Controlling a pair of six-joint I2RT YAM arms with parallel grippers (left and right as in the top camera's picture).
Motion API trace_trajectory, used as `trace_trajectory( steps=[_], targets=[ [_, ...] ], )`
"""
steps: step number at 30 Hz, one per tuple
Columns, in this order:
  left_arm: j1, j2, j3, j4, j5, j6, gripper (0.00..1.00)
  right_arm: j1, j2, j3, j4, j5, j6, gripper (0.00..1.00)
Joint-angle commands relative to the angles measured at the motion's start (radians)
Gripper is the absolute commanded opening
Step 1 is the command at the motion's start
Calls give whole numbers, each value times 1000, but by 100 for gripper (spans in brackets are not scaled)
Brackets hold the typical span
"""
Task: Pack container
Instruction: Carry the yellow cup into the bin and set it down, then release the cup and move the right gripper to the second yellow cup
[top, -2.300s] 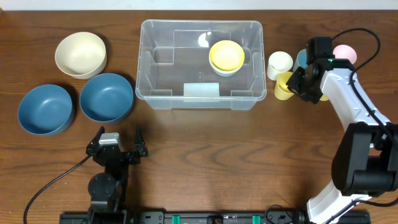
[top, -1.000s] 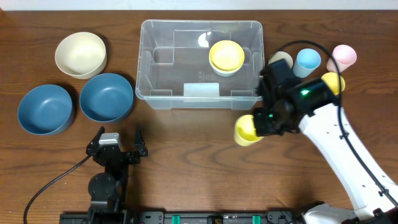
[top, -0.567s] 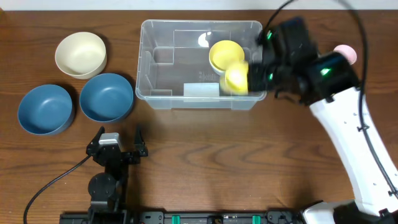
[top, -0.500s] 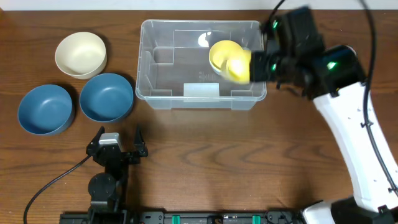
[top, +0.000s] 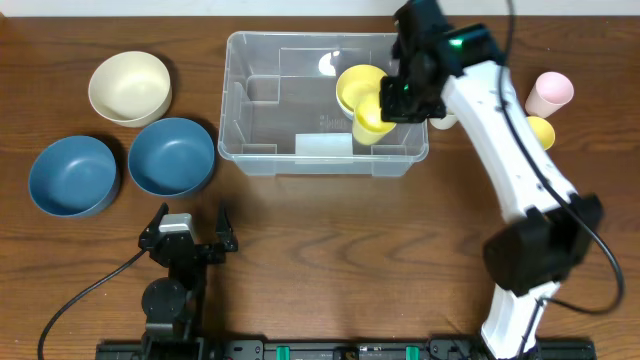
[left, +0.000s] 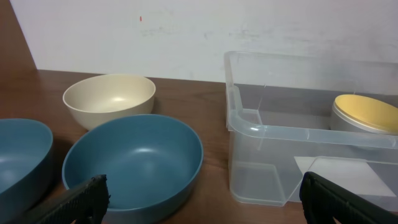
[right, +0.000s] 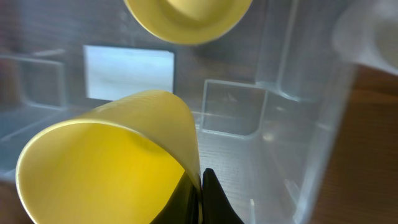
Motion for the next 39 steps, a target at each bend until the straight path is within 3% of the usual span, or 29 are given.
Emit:
trace_trajectory(
  steps=[1,20,26,35,39],
  targets=[
    [5,-6,-23,-34,-8,14,98,19,47,9,4,-8,-16,1],
    [5,-6,-23,-34,-8,13,98,35,191,3,40,24,-23,2],
    [5,-6,-23,-34,-8,13,98,50,191,3,43,26,-31,20],
    [5,-6,-23,-34,-8,14,98,61,162,56,5,-1,-35,23],
    [5,-6,-23,-34,-8,14,98,57,95,169,-60,4,-41,40]
  ],
)
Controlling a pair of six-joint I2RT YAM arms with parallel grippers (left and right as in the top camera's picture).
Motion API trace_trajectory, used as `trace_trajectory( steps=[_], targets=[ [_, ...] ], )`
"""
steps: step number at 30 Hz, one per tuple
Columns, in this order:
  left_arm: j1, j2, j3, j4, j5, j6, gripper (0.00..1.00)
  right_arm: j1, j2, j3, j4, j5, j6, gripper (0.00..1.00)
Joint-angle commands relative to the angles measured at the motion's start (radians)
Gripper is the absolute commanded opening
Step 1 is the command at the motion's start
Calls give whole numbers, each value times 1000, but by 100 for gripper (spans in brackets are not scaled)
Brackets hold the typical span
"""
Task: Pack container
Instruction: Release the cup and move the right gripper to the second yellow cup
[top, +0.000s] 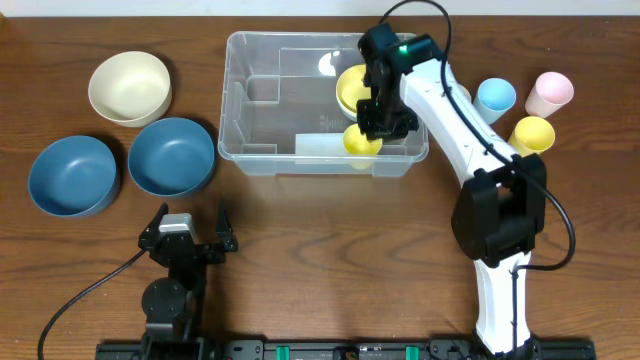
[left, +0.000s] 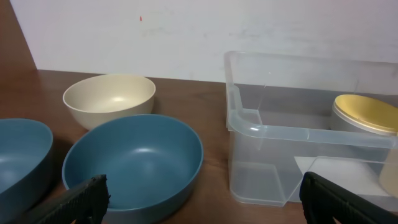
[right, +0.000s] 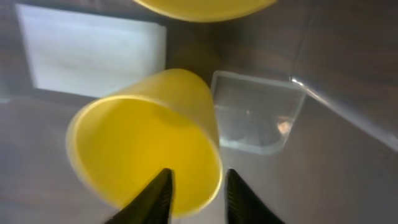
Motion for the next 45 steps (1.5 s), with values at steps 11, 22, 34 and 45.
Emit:
trace_trajectory(
  steps=[11,22,34,45],
  targets=[
    [5,-6,-23,-34,-8,13,98,-213,-245,325,-304,113,15,99],
    [5,-6,-23,-34,-8,13,98,-625,-250,195,-319,68,60,99],
    [5,-6,-23,-34,-8,13,98,-802,-250,-248,-23,71,47,99],
    [5,-6,-23,-34,-8,13,98,-797,-250,-512,301,71,48,88]
  ],
)
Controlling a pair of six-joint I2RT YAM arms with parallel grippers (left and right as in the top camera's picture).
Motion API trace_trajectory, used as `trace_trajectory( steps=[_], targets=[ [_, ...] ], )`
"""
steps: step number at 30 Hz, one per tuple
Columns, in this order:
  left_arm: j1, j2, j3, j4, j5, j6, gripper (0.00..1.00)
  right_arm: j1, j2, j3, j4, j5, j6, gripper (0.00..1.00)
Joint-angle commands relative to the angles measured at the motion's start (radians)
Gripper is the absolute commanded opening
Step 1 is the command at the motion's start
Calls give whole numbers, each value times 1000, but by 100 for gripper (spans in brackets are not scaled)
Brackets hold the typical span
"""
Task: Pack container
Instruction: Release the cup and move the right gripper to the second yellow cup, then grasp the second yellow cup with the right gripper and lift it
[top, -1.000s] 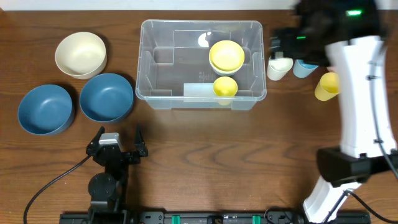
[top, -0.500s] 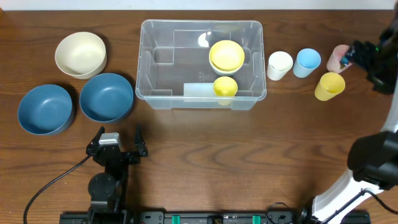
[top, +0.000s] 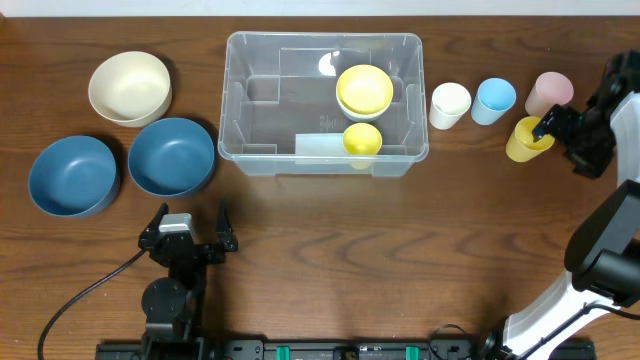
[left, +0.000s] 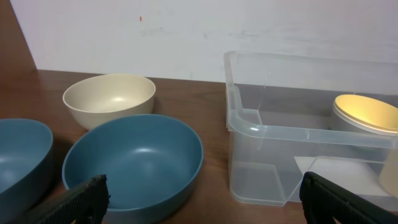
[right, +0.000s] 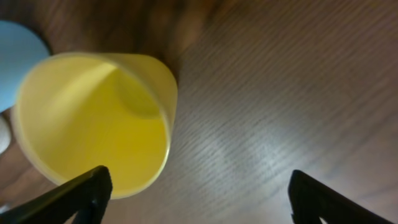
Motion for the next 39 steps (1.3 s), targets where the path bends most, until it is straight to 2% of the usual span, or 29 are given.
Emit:
trace_trajectory(
  steps=[1,4,9,11,16,18,24,29,35,39],
  targets=[
    [5,-6,-23,-33,-8,14,98,5,0,-57,48,0,4,84],
    [5,-6,-23,-33,-8,13,98,5,0,-86,87,1,3,73],
    [5,-6,-23,-33,-8,13,98,6,0,-101,132,2,0,61],
    [5,-6,-23,-33,-8,13,98,6,0,-101,141,5,0,49],
    [5,-6,-23,-33,-8,14,98,7,0,-101,143,5,0,11],
    [5,-6,-23,-33,-8,14,98,7,0,-101,139,5,0,3],
    [5,-6,-23,-33,-8,14,98,13,0,-101,92,2,0,1],
    [5,-6,-23,-33,-8,13,98,62,-20,-95,-14,-63,-66,1],
    [5,-6,-23,-33,-8,13,98,227,-84,-95,-189,-111,-206,1],
    [5,-6,-23,-33,-8,14,98,362,-109,-95,-245,-76,-210,1]
  ],
)
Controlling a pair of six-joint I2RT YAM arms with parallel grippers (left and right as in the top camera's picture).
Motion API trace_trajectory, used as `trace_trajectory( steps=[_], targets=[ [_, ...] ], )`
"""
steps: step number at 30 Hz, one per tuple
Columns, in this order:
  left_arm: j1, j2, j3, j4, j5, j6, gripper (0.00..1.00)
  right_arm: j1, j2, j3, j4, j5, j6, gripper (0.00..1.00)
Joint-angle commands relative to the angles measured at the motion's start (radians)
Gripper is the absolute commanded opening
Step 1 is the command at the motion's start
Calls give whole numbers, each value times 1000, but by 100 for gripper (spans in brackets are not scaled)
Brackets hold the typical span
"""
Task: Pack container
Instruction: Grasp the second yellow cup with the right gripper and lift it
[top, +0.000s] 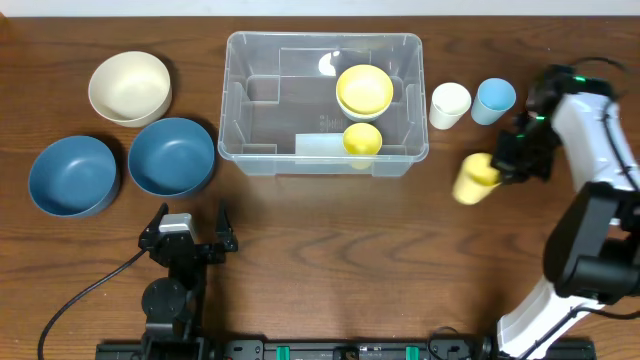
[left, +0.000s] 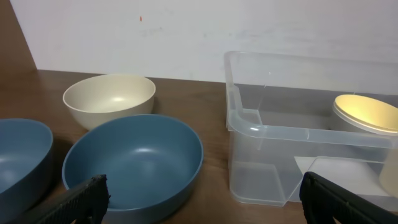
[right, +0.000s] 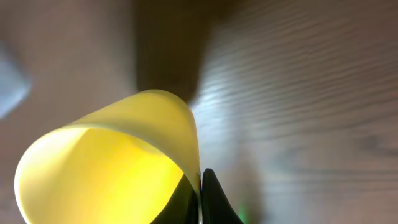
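The clear plastic container (top: 240, 100) holds an upturned yellow bowl (top: 364, 90) and a yellow cup (top: 362, 138). My right gripper (top: 503, 166) is shut on the rim of a second yellow cup (top: 476, 179), held tilted above the table to the right of the container. In the right wrist view this cup (right: 106, 162) fills the lower left, and the gripper (right: 200, 193) pinches its wall. My left gripper (top: 188, 240) rests open near the front edge, facing a blue bowl (left: 134, 162) and the container (left: 249, 119).
A white cup (top: 450, 104) and a light blue cup (top: 494, 100) stand just right of the container. My right arm covers the spot beyond them. A cream bowl (top: 129, 88) and two blue bowls (top: 172, 156) (top: 72, 176) sit on the left.
My right gripper was open around the yellow cup at the far right, beside the pink cup. Now it is shut on the cup's rim, and cup and gripper are further left and nearer the front.
My right gripper first held a yellow cup over the container's right end. Then it was open with that cup standing inside by the front wall. Later it stood open at a second yellow cup on the far right, which it now holds. The left arm stayed still.
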Motion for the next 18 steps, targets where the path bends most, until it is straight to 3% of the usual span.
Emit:
trace_trajectory(
  steps=[1,5,18],
  targets=[
    [5,-6,-23,-34,-8,14,98,107,-55,-1,-21,14,-47,1],
    [5,-6,-23,-34,-8,13,98,197,-77,-1,-34,57,-8,1],
    [5,-6,-23,-34,-8,14,98,284,-264,0,-126,55,-8,1]
  ],
)
